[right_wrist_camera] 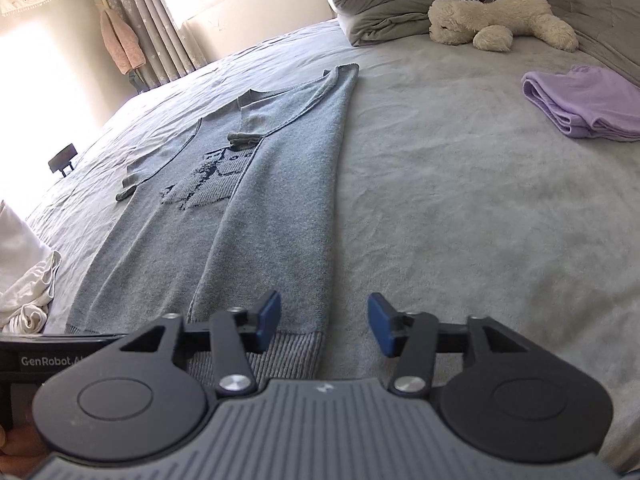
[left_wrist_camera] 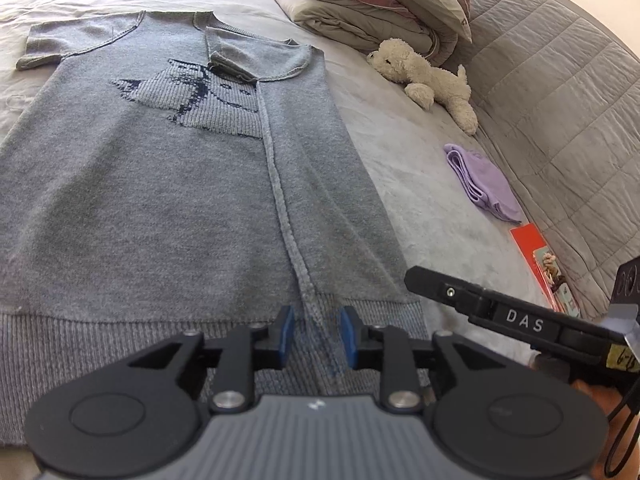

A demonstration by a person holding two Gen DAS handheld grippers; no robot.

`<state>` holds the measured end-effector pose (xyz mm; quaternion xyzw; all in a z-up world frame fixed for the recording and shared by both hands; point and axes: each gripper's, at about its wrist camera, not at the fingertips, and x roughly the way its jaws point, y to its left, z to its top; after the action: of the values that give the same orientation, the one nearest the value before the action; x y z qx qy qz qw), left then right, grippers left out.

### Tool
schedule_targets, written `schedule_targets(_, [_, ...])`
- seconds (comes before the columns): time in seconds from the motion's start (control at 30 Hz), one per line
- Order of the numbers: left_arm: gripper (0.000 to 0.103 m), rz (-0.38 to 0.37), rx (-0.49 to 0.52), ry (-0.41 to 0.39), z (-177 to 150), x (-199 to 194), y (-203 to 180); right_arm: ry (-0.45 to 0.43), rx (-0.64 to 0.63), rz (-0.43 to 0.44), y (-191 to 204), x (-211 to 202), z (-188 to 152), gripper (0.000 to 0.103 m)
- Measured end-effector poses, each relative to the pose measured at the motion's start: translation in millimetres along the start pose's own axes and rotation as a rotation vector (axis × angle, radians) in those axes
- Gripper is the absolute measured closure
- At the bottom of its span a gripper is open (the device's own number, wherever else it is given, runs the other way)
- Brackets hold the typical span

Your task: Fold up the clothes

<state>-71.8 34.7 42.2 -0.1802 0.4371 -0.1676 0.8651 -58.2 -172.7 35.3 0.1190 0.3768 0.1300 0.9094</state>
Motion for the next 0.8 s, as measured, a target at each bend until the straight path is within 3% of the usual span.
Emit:
schedule_targets(0.07, [0.055,0.010,-0.003,-0.021,3,-2,1,-0.003,-0.003,0.011,3,6,6,0.039])
schedule_targets(0.2, [0.047,0.026,-0.030,-0.030,6,1,7,0.031,-0.031,0.007,10,29,15,0.039])
schedule_targets(0.23, [0.047,0.027,-0.035,-0.033,6,2,8,0.041,-0.048,-0.001,12,33,14,0.044])
schedule_targets(0.27, [0.048,0.031,-0.037,-0.035,6,4,9,0.045,-0.075,-0.021,14,35,12,0.075])
schedule_targets(0.3, [0.051,0.039,-0.028,-0.038,5,5,9,0.049,-0.102,-0.041,15,38,10,0.090])
schedule_targets(0.33, [0.053,0.047,-0.012,-0.040,5,6,8,0.051,-0.116,-0.052,15,39,8,0.096])
schedule_targets(0.37, [0.062,0.054,0.002,-0.039,4,7,7,0.048,-0.104,-0.048,13,37,8,0.099])
schedule_targets(0.4, [0.077,0.049,0.006,-0.033,4,7,7,0.044,-0.093,-0.049,12,35,8,0.099])
schedule_targets(0.53, [0.095,0.031,-0.004,-0.022,3,6,8,0.024,-0.064,-0.047,5,25,10,0.100])
schedule_targets(0.8, [0.097,0.063,0.007,-0.025,3,4,7,0.041,-0.084,-0.065,5,28,9,0.098])
